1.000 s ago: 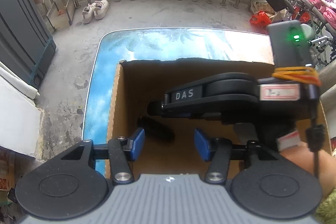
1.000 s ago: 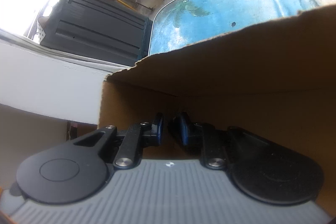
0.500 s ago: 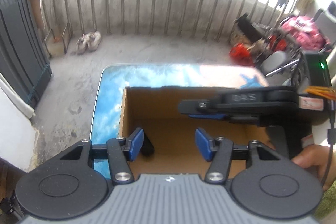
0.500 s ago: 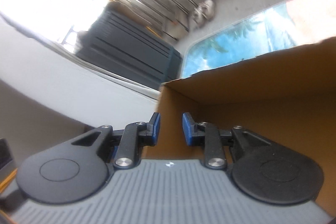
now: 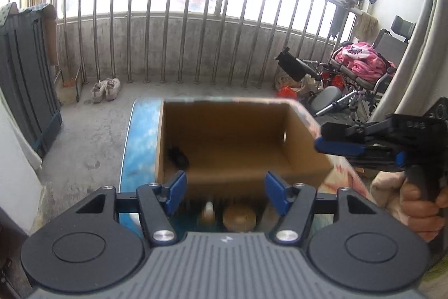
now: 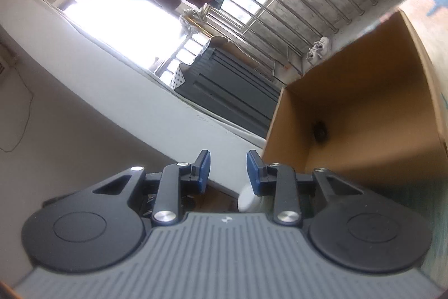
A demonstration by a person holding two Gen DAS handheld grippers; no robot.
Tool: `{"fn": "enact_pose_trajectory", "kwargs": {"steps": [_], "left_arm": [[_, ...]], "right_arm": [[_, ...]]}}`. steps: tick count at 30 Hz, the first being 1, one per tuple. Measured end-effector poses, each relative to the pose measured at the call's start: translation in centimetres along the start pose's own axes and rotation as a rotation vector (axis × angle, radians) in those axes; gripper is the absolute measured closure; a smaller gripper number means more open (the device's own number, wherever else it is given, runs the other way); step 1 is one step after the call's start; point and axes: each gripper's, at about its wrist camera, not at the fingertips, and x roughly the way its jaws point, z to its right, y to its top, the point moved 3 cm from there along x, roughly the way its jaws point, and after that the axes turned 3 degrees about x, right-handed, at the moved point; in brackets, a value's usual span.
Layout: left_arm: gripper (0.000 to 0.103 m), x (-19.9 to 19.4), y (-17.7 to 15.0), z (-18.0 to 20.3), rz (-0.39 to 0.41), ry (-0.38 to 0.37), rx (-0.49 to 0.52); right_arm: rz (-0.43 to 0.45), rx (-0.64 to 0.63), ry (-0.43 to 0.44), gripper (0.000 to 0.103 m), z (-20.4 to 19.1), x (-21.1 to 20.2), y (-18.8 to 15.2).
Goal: Organize rigid objects
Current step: 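Move the open right tool back to the pink bowl, then grasp the black gold-capped tube in the pink bowl with the right tool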
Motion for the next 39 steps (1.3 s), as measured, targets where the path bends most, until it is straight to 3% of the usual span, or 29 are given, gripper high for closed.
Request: {"fn": "enact_pose_trajectory", "kwargs": {"steps": [2,5,12,15,22,39], "left_arm": [[0.04,0.2,-2.4,0.3,-0.01,0.016,0.005],[0.041,1.3,-5.9,0.7,-0.044,0.054,0.02],[0.067,6.0,-11.4,1.1,-0.171,0.088,0.015],[0.074,6.7,-12.1,1.1,-0.176,0.109,0.045],[0.077,7.9,-12.8,0.8,-0.19,0.092,0.057],[0.075,9.0,-13.7,0.8,-0.208,0.095,0.091]], "right_arm": [[0.0,-0.004,-0.018,0.074,0.5,-1.6,-2.9],[-0.039,-0.013,-0.068,0.074,1.6,-0.3,-6.9],[-0.182,0.023,-0.14,0.077,4.3,5.9,-12.7],[-0.222,0.04,-0.172,0.078,5.3,7.9,-13.5],[-0.267,0.062,-0.229,0.079,6.4,12.0,-13.5],[-0.301,0.079,-0.341,0.077,7.6,15.3,-14.5]]}}
